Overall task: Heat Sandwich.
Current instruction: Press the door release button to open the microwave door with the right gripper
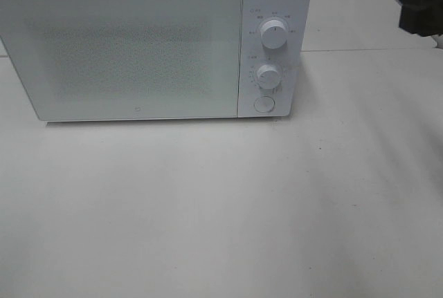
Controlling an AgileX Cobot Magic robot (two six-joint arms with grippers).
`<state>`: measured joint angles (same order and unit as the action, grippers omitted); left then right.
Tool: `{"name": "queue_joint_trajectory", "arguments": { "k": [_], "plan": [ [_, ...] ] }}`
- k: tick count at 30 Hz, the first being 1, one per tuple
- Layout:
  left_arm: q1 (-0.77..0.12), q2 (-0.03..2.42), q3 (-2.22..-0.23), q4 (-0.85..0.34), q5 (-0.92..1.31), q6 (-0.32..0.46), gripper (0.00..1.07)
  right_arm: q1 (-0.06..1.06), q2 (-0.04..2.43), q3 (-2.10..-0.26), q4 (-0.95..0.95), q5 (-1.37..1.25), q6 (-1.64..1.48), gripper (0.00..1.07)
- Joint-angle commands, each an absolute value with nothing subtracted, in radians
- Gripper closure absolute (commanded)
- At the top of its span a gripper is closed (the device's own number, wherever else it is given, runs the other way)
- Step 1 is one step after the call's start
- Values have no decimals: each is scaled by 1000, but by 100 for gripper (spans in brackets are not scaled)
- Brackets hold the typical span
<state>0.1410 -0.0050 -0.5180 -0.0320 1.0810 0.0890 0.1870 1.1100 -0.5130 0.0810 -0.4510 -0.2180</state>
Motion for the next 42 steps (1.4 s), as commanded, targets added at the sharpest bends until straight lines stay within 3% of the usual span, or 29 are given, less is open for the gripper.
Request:
{"name": "queue_joint_trajectory", "arguments": {
  "k": [1, 10, 23, 42],
  "plan": [
    [134, -21, -516, -28, 1067, 82, 39, 228, 1169, -525, 84, -528, -220, 39],
    [134, -21, -516, -28, 1067, 82, 39, 338, 1348, -525, 251, -669, -220, 39],
    [134, -21, -516, -28, 1067, 82, 39, 467, 1525, -524, 276, -828, -222, 39],
    [134, -21, -516, -28, 1067, 82, 39, 735, 1788, -529, 615, -1167, -378, 44]
  ]
}}
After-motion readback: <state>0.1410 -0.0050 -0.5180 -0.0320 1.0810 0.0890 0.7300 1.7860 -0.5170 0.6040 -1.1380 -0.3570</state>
